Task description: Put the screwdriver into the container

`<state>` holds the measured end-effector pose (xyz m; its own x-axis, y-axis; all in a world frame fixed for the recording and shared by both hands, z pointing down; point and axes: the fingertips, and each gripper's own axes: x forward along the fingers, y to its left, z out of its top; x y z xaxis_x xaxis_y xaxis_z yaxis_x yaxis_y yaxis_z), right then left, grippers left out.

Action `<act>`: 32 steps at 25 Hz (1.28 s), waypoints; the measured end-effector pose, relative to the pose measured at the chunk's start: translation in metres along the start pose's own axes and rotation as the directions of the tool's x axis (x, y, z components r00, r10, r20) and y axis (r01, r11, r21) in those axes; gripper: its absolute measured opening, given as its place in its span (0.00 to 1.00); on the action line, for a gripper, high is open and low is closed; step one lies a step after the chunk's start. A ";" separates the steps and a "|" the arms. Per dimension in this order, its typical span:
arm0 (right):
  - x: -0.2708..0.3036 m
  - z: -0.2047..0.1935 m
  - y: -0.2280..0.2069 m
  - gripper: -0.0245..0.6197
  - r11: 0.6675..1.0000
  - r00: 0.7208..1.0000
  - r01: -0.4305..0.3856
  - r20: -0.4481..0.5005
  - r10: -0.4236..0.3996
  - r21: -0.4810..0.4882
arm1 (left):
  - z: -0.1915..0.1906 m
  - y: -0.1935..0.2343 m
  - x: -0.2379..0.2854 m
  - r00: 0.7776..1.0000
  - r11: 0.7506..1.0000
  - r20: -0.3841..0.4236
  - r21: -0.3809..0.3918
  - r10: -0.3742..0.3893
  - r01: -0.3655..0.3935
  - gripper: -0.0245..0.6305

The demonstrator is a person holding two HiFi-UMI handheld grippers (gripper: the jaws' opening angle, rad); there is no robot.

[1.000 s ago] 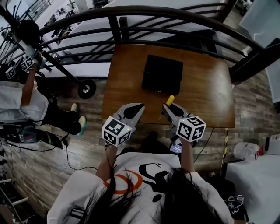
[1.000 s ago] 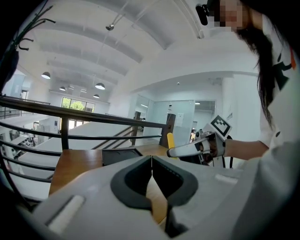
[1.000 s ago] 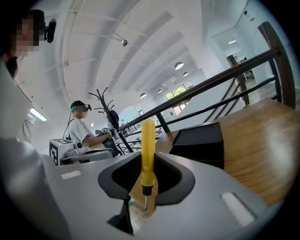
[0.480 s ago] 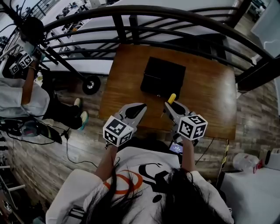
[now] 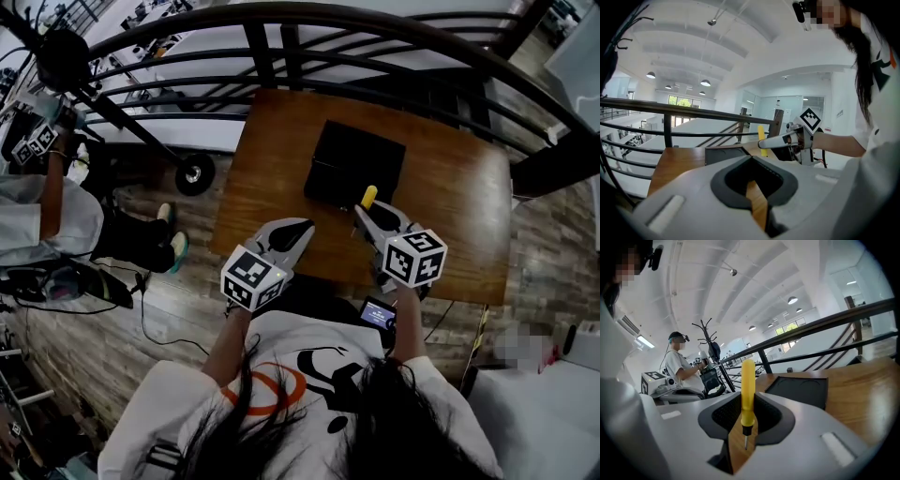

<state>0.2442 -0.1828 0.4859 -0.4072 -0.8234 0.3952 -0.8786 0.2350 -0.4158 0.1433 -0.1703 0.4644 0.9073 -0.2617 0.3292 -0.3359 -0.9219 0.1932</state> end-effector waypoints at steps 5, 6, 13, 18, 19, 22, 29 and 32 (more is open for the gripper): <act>0.018 0.016 -0.008 0.20 0.997 0.999 0.025 -0.041 -0.028 -0.067 | 0.013 0.026 0.007 1.000 1.000 0.021 0.009 -0.018 0.018 0.04; 0.021 0.020 -0.011 0.20 0.996 0.998 0.028 -0.054 -0.033 -0.089 | 0.016 0.030 0.010 0.999 1.000 0.022 0.010 -0.024 0.024 0.04; 0.047 0.027 -0.026 0.20 0.977 0.982 0.028 -0.178 -0.066 -0.210 | 0.036 0.052 0.019 0.998 0.998 0.036 0.024 -0.059 0.058 0.04; 0.075 0.020 -0.045 0.20 0.944 0.953 0.015 -0.281 -0.114 -0.330 | 0.039 0.070 0.023 0.997 0.997 0.033 0.024 -0.071 0.070 0.04; 0.080 0.017 -0.048 0.20 0.935 0.946 0.005 -0.302 -0.120 -0.356 | 0.039 0.074 0.024 0.997 0.997 0.032 0.023 -0.071 0.070 0.04; 0.094 0.007 -0.051 0.20 0.907 0.923 -0.052 -0.367 -0.117 -0.419 | 0.041 0.081 0.026 0.997 0.997 0.029 0.021 -0.072 0.071 0.04; 0.121 -0.039 -0.062 0.20 0.884 0.867 -0.157 -0.490 -0.091 -0.441 | 0.042 0.089 0.032 0.997 0.997 0.028 0.013 -0.073 0.072 0.04; 0.125 -0.056 -0.073 0.20 0.889 0.849 -0.162 -0.520 -0.095 -0.428 | 0.045 0.088 0.038 0.997 0.997 0.028 0.004 -0.078 0.078 0.04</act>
<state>0.2437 -0.2741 0.6113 -0.3917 -0.4530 0.8009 -0.8220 0.5634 -0.0833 0.1592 -0.2743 0.4521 0.9373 -0.1969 0.2875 -0.2632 -0.9407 0.2141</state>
